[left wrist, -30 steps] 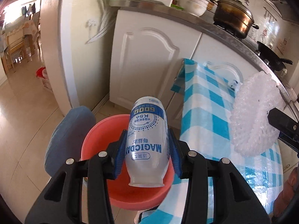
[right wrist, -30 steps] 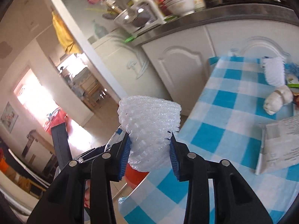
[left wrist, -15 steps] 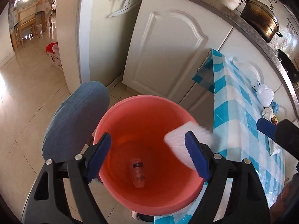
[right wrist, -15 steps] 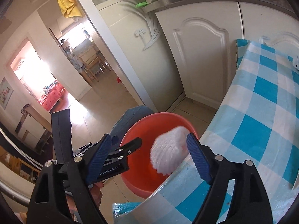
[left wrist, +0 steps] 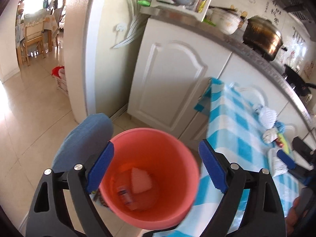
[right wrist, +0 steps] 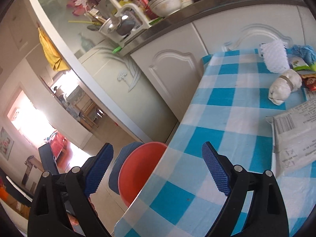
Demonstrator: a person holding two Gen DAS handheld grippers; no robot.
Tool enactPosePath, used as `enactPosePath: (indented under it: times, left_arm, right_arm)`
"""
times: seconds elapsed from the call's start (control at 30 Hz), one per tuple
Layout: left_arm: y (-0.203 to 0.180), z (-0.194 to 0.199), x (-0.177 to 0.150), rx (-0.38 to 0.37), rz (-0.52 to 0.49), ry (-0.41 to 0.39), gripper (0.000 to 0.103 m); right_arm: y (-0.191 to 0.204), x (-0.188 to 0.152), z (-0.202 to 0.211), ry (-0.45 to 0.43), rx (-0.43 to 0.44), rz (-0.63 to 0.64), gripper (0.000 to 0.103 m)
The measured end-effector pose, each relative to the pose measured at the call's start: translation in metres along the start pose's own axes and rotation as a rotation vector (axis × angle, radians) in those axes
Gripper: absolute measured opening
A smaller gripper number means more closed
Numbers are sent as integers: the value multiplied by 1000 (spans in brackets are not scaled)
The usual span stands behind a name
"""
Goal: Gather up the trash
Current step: 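Move both tools back over the table toward the remaining items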
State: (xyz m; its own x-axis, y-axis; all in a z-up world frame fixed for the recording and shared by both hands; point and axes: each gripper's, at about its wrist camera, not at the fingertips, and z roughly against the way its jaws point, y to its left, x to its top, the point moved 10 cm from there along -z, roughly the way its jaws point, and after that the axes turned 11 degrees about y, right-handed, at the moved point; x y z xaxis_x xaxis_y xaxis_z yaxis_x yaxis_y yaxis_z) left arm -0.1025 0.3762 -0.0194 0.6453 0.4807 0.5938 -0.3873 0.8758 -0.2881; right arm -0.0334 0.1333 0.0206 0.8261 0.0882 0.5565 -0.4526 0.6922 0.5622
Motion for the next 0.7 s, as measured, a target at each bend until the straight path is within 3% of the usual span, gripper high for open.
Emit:
enactPosePath:
  times: [0.1, 0.17, 0.5, 0.7]
  left_arm:
    - [-23, 16, 5, -7, -27, -79, 89]
    - [-43, 21, 5, -17, -75, -85, 89]
    - [-134, 14, -19, -20, -272, 40, 95]
    - [-194, -2, -25, -81, -341, 125, 95]
  right_arm:
    - [-24, 3, 23, -65, -14, -36, 91]
    - [-38, 6, 37, -100, -22, -63, 93]
    - [-126, 6, 94, -208, -42, -228, 94]
    - [-173, 2, 130, -268, -33, -309, 94]
